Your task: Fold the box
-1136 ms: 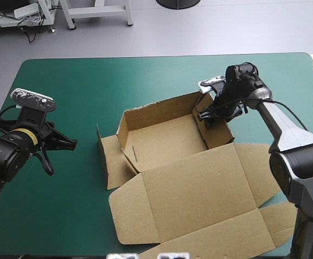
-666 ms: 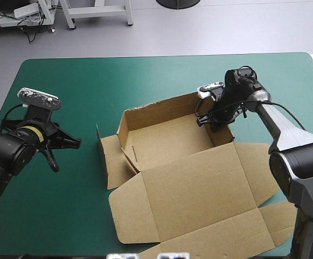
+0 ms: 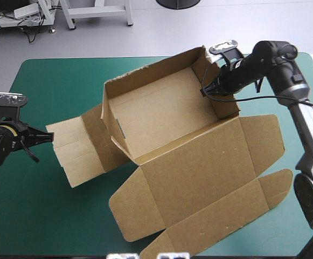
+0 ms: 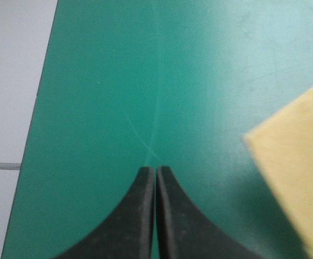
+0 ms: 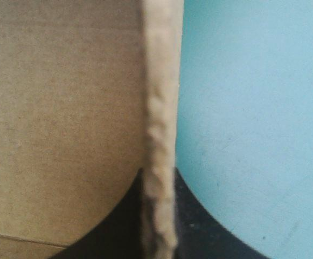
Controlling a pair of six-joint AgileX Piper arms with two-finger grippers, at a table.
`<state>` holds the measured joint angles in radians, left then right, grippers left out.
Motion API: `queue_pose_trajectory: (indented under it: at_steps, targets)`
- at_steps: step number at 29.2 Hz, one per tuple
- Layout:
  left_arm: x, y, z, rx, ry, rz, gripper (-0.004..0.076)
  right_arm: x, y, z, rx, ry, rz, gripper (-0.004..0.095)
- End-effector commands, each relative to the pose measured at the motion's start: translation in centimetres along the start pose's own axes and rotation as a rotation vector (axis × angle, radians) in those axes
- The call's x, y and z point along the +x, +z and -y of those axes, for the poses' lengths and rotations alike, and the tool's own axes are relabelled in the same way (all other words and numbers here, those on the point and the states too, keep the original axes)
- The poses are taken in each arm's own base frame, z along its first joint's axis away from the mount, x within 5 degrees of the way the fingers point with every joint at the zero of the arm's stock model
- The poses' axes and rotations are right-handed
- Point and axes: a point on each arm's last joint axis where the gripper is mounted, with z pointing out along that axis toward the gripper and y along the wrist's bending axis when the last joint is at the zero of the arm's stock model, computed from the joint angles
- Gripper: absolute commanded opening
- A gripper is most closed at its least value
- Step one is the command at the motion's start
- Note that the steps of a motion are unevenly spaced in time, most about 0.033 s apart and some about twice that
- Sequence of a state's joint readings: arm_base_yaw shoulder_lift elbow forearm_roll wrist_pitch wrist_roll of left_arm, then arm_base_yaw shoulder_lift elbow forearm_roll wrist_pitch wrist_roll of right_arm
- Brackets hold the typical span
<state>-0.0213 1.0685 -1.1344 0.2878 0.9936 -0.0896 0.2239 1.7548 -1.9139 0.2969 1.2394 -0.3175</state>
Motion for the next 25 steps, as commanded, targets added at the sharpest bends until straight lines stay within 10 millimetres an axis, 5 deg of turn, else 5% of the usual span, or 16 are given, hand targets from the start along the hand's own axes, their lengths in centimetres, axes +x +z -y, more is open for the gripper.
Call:
queue_pose_trajectory:
  at_steps: [1,5,9,18,25]
  targets:
    - [-0.9,-0.1,-1.1,-0.027,0.004,0.047,-0.0001,0.2,-7.3,-1.0,0.01,-0.029,0.162,-0.002]
    - [-1.2,2.0,-1.1,0.073,0.001,0.007,-0.0001,1.2,-12.1,-0.7,0.011,-0.047,0.288,-0.002]
    - [-1.9,3.7,0.2,0.312,-0.043,0.029,0.0,1.6,-14.2,-0.3,-0.038,-0.015,0.375,-0.002]
    - [-3.4,5.6,3.1,0.755,-0.033,0.119,-0.0001,1.9,-14.2,0.6,-0.045,0.026,0.381,-0.002]
    - [-4.4,4.0,5.1,1.183,-0.016,0.246,-0.0001,1.9,-13.8,0.9,-0.047,0.032,0.37,-0.002]
